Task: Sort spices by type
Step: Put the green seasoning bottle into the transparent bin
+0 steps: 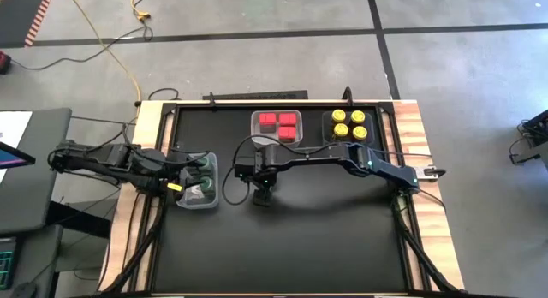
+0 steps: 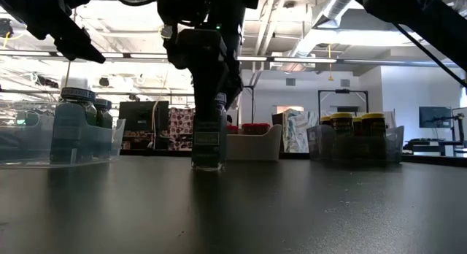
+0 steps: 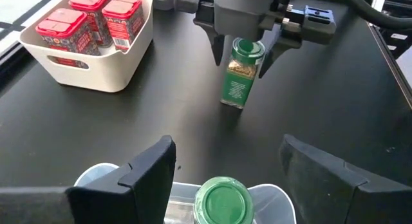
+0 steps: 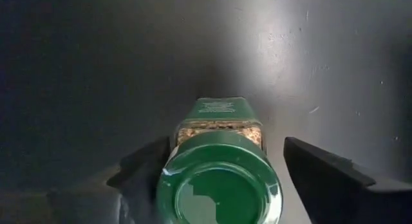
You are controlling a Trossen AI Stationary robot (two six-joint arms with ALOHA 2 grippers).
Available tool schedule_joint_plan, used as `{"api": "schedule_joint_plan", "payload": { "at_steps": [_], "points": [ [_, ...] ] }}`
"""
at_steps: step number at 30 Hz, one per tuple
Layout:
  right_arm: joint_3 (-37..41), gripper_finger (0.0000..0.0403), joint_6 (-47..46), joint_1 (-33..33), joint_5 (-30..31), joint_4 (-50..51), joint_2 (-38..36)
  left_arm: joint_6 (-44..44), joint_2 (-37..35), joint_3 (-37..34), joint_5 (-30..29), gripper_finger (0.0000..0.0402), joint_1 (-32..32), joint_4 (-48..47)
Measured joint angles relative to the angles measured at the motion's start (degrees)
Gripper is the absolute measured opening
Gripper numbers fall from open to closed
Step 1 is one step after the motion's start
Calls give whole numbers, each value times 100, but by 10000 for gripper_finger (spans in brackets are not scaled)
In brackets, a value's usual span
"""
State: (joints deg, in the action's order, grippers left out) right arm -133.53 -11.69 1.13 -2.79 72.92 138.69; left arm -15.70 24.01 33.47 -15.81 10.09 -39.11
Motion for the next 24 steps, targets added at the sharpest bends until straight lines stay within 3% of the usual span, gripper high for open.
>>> {"api": "schedule_joint_plan", "payload": {
  "at_steps": [7, 16, 20, 24],
  "points": [
    [-142, 339, -54, 0, -11, 258, -189, 1, 0, 0, 0, 266, 2, -2],
    [-72, 331, -310, 191, 29, 651, -943, -330, 0, 0, 1, 266, 0, 3],
    [532, 330, -118, 573, 441, 634, -1315, -350, 0, 0, 2, 266, 2, -32],
    [1808, 330, -488, 942, 1186, 353, -1938, -414, 0, 0, 1, 266, 0, -44]
  ]
}}
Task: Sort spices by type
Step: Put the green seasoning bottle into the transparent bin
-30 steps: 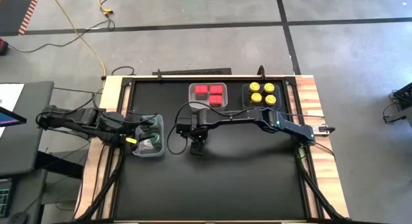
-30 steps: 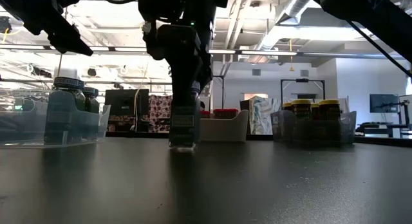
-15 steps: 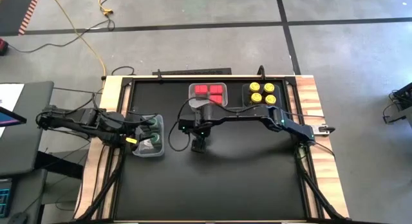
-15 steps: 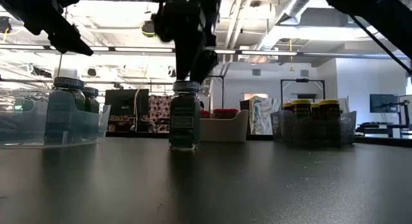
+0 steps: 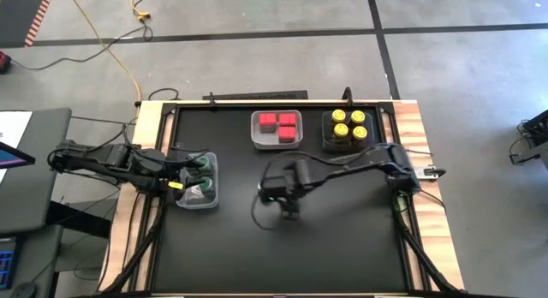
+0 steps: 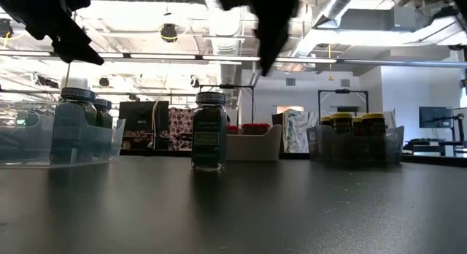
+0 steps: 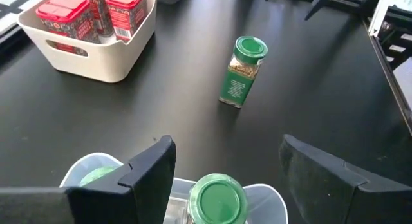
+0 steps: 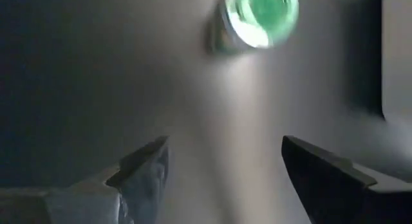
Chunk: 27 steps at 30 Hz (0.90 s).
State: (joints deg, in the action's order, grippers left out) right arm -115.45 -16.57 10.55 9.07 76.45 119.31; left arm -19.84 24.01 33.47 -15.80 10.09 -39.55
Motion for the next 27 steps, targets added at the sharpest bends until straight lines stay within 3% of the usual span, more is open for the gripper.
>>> {"api": "schedule_joint_plan", "payload": {
  "at_steps": [8, 14, 20, 27],
  "points": [
    [3394, 330, -1747, 453, 76, -1815, -1906, -129, 214, 0, 1, 266, 1, 408],
    [5657, 330, -2981, 928, 199, -3253, -3472, -37, 1049, 144, 1, 258, 0, 1033],
    [6947, 330, -3485, 1179, 586, -4178, -4698, 263, 2349, 931, 1, 255, -85, 1081],
    [7260, 330, -3727, 1190, 589, -3786, -5221, 409, 3933, 2183, -3, 255, -310, 1055]
  ]
}}
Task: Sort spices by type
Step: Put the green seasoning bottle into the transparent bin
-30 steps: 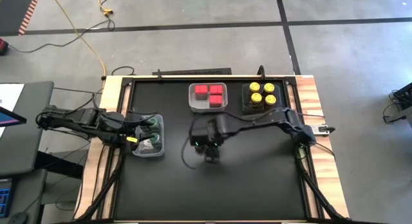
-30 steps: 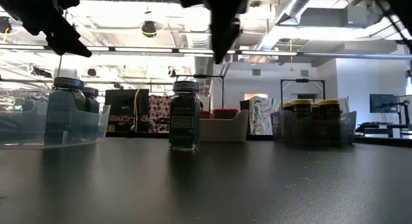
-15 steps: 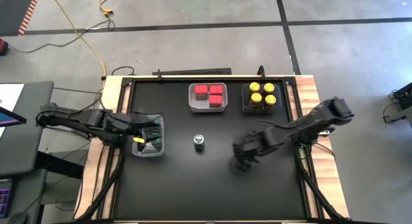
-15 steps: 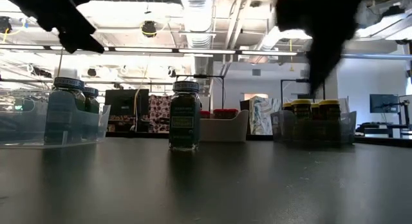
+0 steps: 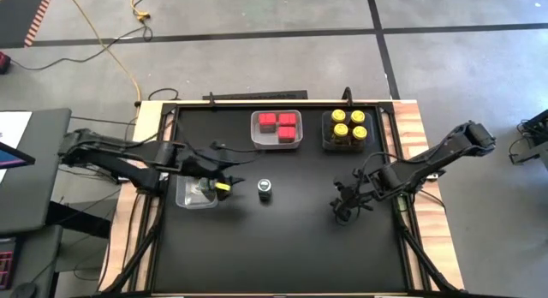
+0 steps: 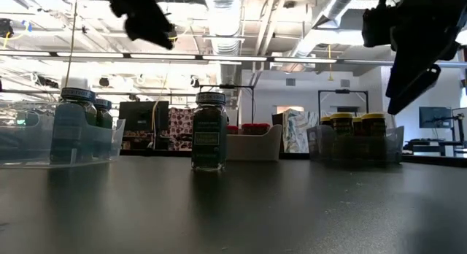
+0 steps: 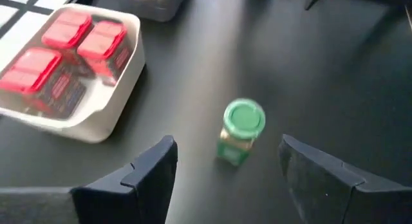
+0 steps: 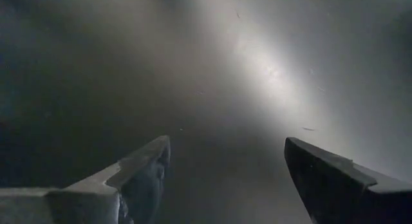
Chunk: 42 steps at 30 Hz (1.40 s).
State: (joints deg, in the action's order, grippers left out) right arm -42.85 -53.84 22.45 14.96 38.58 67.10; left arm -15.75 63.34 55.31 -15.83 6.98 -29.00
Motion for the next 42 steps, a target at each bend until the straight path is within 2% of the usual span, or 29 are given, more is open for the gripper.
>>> {"api": "schedule_joint_plan", "payload": {
  "at_steps": [12, 17, 22, 26, 33, 42],
  "points": [
    [0, 330, 631, 3, 5, 31, 154, 503, 1773, 1261, 55, 258, 3, 29],
    [0, 330, 735, 3, 7, 36, 153, 912, 2436, 1896, 55, 293, 2, -238],
    [0, 330, 841, 3, 7, 42, 154, 899, 2950, 2393, 55, 324, 4, -547],
    [0, 330, 931, 3, 9, 49, 154, 478, 3112, 2461, 247, 326, 13, -633],
    [0, 330, 931, 3, 9, 91, 154, 664, 3142, 2461, 407, 327, -77, -766],
    [0, 330, 931, 3, 11, 84, 154, 1094, 3142, 2405, 1045, 327, -373, -767]
  ]
}}
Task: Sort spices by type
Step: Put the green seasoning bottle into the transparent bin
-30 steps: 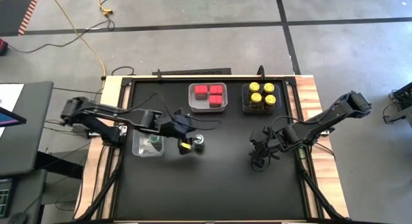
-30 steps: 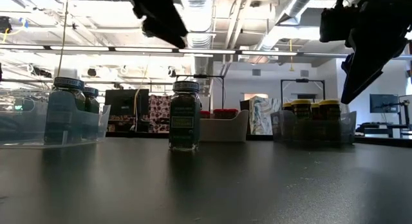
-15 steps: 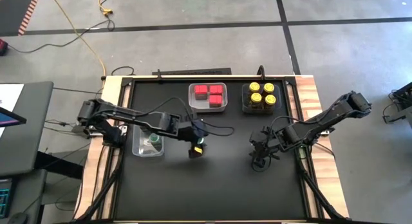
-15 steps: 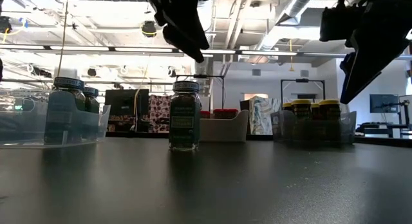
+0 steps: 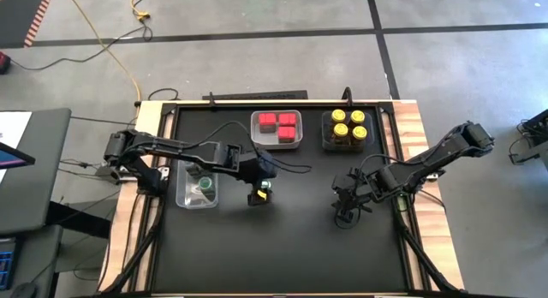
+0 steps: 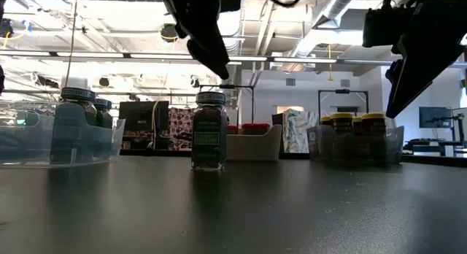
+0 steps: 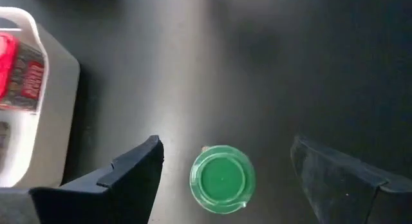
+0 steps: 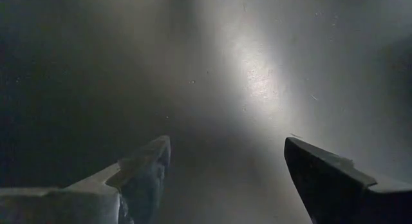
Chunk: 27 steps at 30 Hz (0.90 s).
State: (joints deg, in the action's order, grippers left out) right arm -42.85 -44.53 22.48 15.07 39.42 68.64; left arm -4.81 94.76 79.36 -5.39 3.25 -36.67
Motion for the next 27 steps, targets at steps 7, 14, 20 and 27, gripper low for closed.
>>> {"api": "schedule_joint_plan", "payload": {
  "at_steps": [7, 14, 20, 27],
  "points": [
    [0, 330, -28, 0, 2, -12, 0, 518, 138, -66, 216, 327, -172, 55],
    [-4, 330, -44, 0, 4, -182, 2, 472, 673, -55, 516, 327, -202, -17],
    [-4, 330, -46, 0, 7, -219, 2, 729, 761, -59, 536, 327, -200, -223],
    [-4, 331, -1, 0, 97, -216, 2, 1321, 761, -89, 560, 308, -201, -224]
  ]
}}
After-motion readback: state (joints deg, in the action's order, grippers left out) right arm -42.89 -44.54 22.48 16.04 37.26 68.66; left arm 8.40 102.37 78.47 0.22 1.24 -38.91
